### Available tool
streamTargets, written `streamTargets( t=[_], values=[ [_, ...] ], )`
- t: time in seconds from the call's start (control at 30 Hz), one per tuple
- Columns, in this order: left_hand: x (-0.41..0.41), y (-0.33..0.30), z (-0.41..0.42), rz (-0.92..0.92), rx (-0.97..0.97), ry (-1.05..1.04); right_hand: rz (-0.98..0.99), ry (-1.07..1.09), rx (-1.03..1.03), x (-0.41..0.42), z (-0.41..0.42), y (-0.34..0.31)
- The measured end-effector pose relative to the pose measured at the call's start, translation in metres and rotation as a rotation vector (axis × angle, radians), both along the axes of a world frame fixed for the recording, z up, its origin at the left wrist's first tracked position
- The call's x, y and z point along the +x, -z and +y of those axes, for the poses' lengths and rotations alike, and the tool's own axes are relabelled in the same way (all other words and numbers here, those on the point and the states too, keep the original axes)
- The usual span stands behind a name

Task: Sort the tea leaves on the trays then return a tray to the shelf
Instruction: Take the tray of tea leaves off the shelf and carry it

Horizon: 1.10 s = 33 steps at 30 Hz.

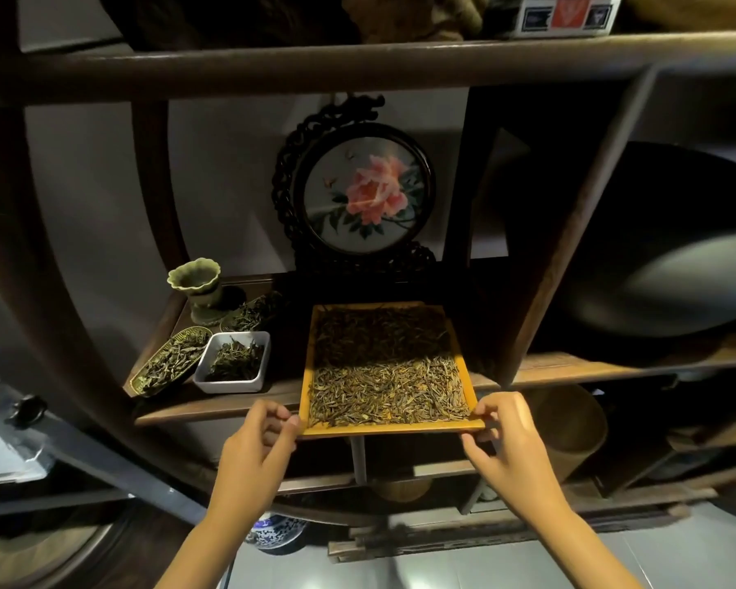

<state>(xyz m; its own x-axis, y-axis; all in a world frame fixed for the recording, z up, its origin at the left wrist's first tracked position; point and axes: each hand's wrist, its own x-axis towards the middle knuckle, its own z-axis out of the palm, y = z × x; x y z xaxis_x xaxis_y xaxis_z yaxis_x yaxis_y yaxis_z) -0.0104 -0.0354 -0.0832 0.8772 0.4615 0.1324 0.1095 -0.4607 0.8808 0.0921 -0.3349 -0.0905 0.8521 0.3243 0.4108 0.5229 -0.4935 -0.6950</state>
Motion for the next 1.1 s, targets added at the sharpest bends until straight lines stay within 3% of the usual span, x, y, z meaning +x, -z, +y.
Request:
streamTargets(
  t=[0.17,0.37,0.9,1.1],
  values=[
    [0.018,0.001,-0.006,0.107,-0.294,-0.06,0.224,0.095,0.172,0.0,0.002,0.007],
    [0.027,0.002,-0.008,0.111,-0.35,-0.052,0.64,0.137,0.478,0.019,0.013,0.0],
    [-0.026,0.001,-0.019,0.12,-0.48,-0.05,0.704,0.122,0.476,-0.024,-0.002,0.0],
    [-0.03,0.001,-0.027,0.13,-0.488,-0.068,0.934,0.117,0.485,0.003,0.013,-0.02]
  ],
)
